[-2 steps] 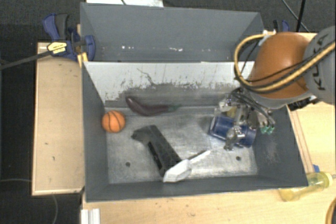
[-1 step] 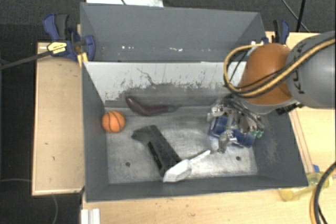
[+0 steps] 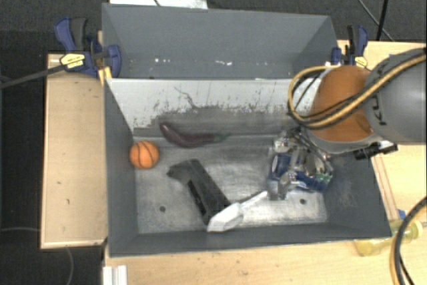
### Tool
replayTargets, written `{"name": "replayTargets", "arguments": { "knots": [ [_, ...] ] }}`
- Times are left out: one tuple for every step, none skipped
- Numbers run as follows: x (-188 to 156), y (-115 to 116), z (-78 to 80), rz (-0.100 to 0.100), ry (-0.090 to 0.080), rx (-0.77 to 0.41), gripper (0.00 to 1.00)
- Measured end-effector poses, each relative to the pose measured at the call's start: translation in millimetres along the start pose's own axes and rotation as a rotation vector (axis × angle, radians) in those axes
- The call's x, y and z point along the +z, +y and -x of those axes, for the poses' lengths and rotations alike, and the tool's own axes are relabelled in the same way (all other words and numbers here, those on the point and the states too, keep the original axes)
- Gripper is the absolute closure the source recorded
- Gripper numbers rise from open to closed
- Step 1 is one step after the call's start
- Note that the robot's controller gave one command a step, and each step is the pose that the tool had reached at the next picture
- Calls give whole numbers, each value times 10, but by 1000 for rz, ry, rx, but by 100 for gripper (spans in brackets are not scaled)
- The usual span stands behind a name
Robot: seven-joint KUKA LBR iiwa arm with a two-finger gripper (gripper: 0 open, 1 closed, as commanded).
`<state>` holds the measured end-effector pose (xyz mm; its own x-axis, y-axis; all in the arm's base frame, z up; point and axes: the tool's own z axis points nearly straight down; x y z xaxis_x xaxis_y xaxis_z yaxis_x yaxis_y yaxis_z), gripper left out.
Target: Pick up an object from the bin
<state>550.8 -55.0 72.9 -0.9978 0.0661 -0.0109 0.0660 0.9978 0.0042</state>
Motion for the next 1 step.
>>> {"name": "replayTargets", "arguments": {
  "knots": [
    [-8,-118,204,1,10,112,100]
  ]
}}
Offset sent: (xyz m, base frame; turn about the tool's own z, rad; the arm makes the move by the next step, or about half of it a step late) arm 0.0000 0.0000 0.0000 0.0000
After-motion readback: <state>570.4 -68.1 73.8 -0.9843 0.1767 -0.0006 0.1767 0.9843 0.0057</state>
